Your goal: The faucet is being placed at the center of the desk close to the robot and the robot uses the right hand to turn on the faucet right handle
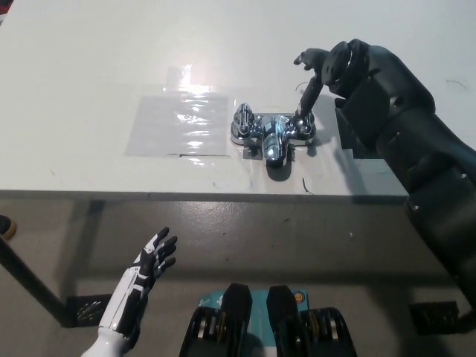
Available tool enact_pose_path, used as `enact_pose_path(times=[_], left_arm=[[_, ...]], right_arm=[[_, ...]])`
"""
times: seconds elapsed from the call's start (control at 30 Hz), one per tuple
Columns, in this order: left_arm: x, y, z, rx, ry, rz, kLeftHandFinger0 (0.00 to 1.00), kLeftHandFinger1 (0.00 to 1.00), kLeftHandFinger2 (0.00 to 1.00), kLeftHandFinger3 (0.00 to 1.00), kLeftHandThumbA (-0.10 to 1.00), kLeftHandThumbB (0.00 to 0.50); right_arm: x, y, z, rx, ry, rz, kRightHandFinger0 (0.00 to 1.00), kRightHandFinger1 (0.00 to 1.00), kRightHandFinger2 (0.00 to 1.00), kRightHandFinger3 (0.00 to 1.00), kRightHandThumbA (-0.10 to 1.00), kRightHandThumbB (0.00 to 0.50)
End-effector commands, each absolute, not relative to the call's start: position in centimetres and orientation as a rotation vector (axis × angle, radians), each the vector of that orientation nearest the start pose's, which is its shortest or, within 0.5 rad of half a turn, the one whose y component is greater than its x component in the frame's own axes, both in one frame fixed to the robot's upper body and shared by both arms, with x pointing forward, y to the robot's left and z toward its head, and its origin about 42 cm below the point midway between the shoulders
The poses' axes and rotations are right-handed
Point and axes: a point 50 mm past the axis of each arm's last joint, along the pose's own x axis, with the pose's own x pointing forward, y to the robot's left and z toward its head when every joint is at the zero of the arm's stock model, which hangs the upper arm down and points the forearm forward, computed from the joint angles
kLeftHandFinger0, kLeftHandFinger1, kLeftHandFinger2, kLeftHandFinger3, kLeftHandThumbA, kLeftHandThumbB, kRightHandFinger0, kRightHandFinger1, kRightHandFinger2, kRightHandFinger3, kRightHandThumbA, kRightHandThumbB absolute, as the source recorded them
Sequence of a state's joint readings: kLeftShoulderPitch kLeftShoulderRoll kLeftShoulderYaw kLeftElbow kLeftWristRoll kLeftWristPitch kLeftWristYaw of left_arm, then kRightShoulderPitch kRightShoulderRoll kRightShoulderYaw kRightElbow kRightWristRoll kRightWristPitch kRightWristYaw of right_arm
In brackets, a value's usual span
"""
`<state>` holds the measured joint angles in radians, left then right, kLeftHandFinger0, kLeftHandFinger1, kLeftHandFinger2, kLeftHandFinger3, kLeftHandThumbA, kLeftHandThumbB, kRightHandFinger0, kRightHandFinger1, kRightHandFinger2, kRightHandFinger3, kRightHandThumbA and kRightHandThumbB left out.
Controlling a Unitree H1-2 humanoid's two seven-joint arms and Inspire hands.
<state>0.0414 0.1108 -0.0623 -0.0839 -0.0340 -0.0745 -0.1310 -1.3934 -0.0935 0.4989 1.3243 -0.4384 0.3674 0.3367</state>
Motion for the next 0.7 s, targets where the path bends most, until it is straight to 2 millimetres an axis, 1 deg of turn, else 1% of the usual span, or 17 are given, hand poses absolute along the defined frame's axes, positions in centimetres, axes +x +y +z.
enact_pose_path(times=[0.0, 0.07, 0.13, 0.2, 0.27, 0.3, 0.4, 0.43, 0.5, 0.63, 0.67], left_arm=[[27.3, 22.5, 12.6, 0.105, -0.158, -0.204, 1.00, 1.00, 1.00, 1.00, 1.00, 0.186], [27.3, 22.5, 12.5, 0.105, -0.165, -0.206, 1.00, 1.00, 1.00, 1.00, 0.99, 0.177], [27.3, 22.5, 12.5, 0.106, -0.164, -0.205, 1.00, 1.00, 1.00, 1.00, 0.99, 0.177], [27.5, 22.6, 12.7, 0.113, -0.168, -0.205, 1.00, 1.00, 1.00, 1.00, 1.00, 0.186], [27.6, 22.5, 12.7, 0.103, -0.165, -0.206, 1.00, 1.00, 1.00, 1.00, 0.99, 0.183], [27.6, 22.5, 12.8, 0.106, -0.167, -0.204, 1.00, 1.00, 1.00, 1.00, 0.99, 0.186], [27.6, 22.5, 12.8, 0.110, -0.170, -0.207, 1.00, 1.00, 1.00, 1.00, 0.99, 0.183], [27.6, 22.5, 12.8, 0.108, -0.171, -0.206, 1.00, 1.00, 1.00, 1.00, 0.99, 0.181], [27.6, 22.5, 12.8, 0.109, -0.170, -0.207, 1.00, 1.00, 1.00, 1.00, 0.99, 0.179], [27.7, 22.5, 12.8, 0.103, -0.166, -0.208, 1.00, 1.00, 1.00, 1.00, 0.99, 0.175], [27.7, 22.5, 12.8, 0.103, -0.166, -0.207, 1.00, 1.00, 1.00, 1.00, 0.99, 0.176]], right_arm=[[59.4, -9.8, 38.2, -1.214, 0.258, 0.313, 1.00, 1.00, 1.00, 1.00, 1.00, 0.318], [59.5, -9.9, 38.0, -1.248, 0.255, 0.328, 1.00, 1.00, 1.00, 1.00, 1.00, 0.316], [59.4, -9.9, 37.9, -1.254, 0.248, 0.336, 1.00, 1.00, 1.00, 1.00, 1.00, 0.302], [59.4, -9.9, 37.9, -1.280, 0.239, 0.335, 1.00, 1.00, 1.00, 1.00, 1.00, 0.307], [59.4, -9.9, 37.6, -1.271, 0.244, 0.330, 1.00, 1.00, 1.00, 1.00, 1.00, 0.315], [59.4, -9.9, 37.5, -1.262, 0.246, 0.337, 1.00, 1.00, 1.00, 1.00, 1.00, 0.304], [59.3, -9.8, 37.2, -1.263, 0.248, 0.336, 1.00, 1.00, 1.00, 1.00, 1.00, 0.306], [59.3, -9.7, 37.0, -1.269, 0.248, 0.335, 1.00, 1.00, 1.00, 1.00, 1.00, 0.322], [59.3, -9.7, 36.6, -1.276, 0.254, 0.334, 1.00, 1.00, 1.00, 1.00, 1.00, 0.328], [59.3, -9.9, 36.2, -1.312, 0.266, 0.320, 1.00, 1.00, 1.00, 1.00, 1.00, 0.367], [59.3, -9.9, 36.1, -1.330, 0.269, 0.316, 1.00, 1.00, 1.00, 1.00, 1.00, 0.370]])
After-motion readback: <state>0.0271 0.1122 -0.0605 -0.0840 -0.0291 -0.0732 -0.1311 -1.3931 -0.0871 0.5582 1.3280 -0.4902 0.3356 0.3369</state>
